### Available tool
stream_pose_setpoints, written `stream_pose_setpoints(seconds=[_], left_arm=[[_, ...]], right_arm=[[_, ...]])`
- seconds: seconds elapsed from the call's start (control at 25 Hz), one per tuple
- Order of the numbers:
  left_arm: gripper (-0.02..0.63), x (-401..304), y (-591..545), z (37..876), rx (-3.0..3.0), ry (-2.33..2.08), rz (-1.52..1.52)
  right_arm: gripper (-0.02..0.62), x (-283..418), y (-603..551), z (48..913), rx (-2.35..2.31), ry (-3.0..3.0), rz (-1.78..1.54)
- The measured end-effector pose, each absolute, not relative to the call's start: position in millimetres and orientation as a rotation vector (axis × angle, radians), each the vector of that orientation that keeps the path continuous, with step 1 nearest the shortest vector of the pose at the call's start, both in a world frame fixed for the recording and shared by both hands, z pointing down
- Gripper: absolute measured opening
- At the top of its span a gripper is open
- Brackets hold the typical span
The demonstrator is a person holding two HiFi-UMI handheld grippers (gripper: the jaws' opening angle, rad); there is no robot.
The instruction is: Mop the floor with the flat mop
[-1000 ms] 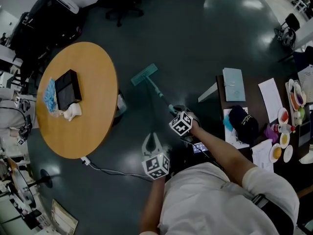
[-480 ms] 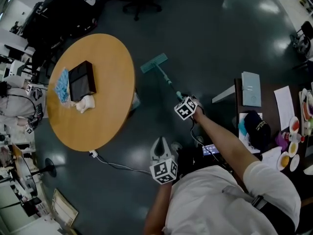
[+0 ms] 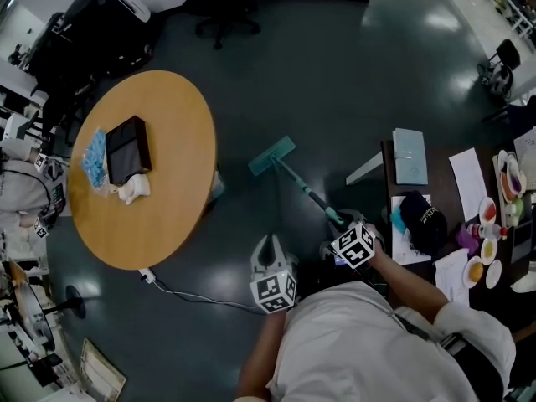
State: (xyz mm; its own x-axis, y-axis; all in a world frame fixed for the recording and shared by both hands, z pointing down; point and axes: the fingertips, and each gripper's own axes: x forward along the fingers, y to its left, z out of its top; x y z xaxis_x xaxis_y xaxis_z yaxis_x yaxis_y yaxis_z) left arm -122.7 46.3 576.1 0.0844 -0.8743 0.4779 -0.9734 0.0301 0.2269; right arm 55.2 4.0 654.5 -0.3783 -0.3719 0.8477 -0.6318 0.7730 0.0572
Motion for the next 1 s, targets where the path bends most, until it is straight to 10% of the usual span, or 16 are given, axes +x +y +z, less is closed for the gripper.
stream_pose_setpoints(seconds=[1.0], left_arm=[[0.005, -134.5, 54.9, 593.5, 1.788, -1.837, 0.269]], right_arm=[[0.115, 29.7, 15.3, 673.2, 0.793, -2.065, 0.345]])
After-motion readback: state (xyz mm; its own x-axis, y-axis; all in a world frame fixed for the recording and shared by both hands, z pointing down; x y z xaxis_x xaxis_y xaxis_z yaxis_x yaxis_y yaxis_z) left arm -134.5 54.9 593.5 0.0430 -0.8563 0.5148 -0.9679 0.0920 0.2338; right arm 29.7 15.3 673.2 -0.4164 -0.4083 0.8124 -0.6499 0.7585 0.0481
